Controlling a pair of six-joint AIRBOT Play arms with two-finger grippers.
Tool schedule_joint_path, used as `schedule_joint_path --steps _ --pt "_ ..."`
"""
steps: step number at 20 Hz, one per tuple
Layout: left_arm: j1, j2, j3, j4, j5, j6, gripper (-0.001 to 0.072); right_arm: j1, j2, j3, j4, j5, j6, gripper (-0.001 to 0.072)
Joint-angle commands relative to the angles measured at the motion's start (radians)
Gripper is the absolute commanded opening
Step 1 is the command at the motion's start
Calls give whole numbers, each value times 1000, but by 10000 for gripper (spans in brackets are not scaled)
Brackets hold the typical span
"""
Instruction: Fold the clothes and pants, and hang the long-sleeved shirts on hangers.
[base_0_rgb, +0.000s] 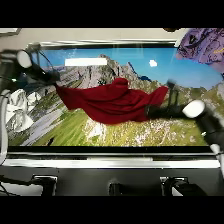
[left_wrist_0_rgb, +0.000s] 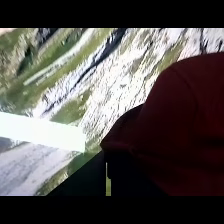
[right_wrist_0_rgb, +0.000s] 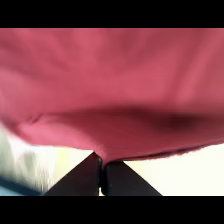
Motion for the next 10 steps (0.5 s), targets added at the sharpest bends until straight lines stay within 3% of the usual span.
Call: schedule_joint_path --steps 1,6,10 --pt "18 104 173 35 2 25 14 1 10 467 -220 42 50 26" --pt "17 467 182 66 130 26 14 1 85 982 -280 169 68 26" --pt "17 740 142 63 139 26 14 1 243 1041 -343 237 121 27"
